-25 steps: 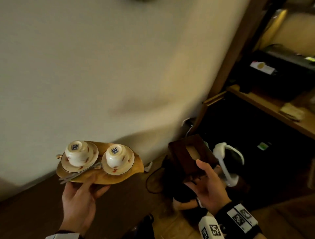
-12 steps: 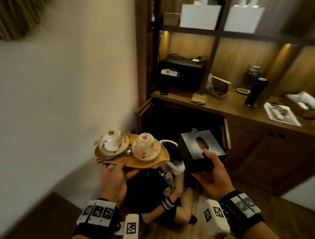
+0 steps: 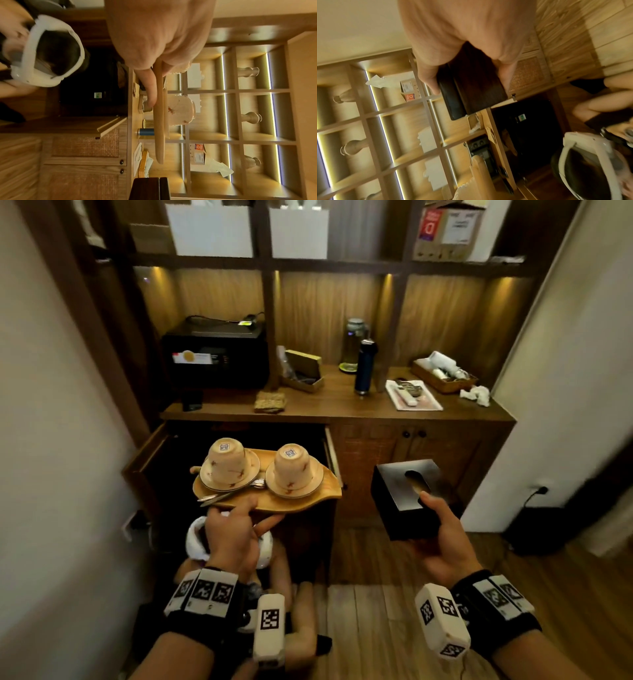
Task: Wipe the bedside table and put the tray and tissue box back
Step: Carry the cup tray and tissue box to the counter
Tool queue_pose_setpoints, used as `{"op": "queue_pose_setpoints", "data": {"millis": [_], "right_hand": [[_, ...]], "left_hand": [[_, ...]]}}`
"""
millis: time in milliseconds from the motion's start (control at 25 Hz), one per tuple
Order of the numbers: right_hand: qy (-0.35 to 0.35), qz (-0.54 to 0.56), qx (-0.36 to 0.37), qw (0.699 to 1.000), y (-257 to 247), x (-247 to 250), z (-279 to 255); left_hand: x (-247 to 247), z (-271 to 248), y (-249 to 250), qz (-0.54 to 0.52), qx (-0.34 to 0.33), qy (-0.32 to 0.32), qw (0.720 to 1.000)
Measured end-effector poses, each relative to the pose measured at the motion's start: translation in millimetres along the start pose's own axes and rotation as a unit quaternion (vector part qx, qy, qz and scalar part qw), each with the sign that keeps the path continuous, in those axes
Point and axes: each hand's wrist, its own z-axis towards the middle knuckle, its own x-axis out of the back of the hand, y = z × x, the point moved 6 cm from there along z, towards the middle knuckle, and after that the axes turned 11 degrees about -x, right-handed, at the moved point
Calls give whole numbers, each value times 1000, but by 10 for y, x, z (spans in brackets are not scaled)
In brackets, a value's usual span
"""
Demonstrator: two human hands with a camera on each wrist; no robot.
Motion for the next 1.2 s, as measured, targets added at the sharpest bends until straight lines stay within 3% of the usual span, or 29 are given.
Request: {"op": "queue_pose_setpoints", "data": {"millis": [320, 560, 960, 1200], "right_hand": [[23, -8, 19, 1000, -1421, 539, 1155], [22, 11, 5, 1000, -2092, 489, 2232], [41, 36, -36, 998, -2665, -31, 4525], [71, 68, -86, 991, -2690, -413, 5659]], "left_hand": [[-1712, 617, -898, -12, 28, 17, 999], [-2615, 1407, -1386, -8, 24, 51, 998], [-3844, 3486, -2252, -11, 40, 69, 997], [-4128, 4558, -2711, 15, 71, 84, 994]]}}
